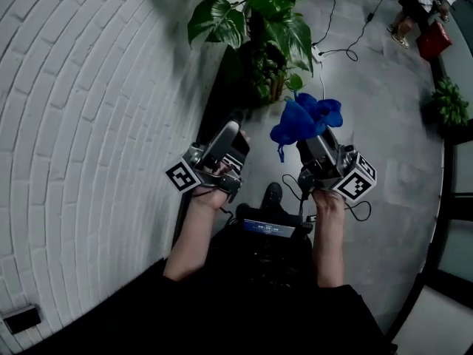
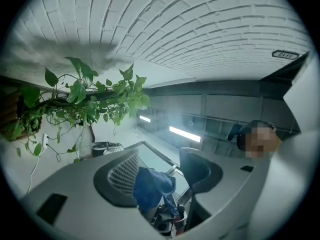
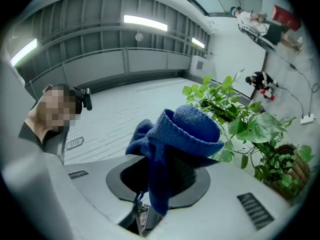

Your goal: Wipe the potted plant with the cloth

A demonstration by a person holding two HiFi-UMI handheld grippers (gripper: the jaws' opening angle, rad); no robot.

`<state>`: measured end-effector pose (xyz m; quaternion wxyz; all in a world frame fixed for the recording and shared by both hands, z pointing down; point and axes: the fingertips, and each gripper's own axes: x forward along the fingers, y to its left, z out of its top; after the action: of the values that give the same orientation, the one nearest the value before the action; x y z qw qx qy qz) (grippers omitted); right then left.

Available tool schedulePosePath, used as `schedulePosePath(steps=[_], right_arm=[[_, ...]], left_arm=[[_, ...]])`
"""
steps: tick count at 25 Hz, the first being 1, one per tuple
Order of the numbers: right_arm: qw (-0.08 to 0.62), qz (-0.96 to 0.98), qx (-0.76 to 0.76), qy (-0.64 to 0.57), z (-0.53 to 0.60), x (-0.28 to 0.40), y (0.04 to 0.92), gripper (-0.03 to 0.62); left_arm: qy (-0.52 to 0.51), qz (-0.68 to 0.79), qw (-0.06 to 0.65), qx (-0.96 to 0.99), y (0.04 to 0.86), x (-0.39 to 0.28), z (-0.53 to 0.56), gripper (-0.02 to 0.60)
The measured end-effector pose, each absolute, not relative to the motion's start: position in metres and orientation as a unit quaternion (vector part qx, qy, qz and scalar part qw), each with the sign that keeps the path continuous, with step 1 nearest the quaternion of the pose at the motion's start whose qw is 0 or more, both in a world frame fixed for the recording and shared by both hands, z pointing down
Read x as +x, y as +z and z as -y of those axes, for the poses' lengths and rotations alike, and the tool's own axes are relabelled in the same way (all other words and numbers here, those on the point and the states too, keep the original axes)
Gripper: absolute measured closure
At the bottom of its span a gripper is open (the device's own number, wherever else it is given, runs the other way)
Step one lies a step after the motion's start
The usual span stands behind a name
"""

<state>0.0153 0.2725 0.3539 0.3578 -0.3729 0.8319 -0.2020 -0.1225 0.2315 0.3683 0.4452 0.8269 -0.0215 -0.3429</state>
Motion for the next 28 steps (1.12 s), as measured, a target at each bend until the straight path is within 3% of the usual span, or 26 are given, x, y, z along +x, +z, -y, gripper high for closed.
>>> schedulePosePath(steps=[11,28], right_arm=[[0.328,-0.827,-0.401,-0.219,-0.293,-0.004,0.339,0.487],[0.323,-0.843,-0.377,-0.209,-0.297,-0.006,0.336,0.488]], left_arm=[[-0.352,0.004,0.482,0.802,0.363,-0.133,-0.24,0.316],[-0.362,0.005,0.469,0.805,0.355,-0.126,-0.248,0.319]])
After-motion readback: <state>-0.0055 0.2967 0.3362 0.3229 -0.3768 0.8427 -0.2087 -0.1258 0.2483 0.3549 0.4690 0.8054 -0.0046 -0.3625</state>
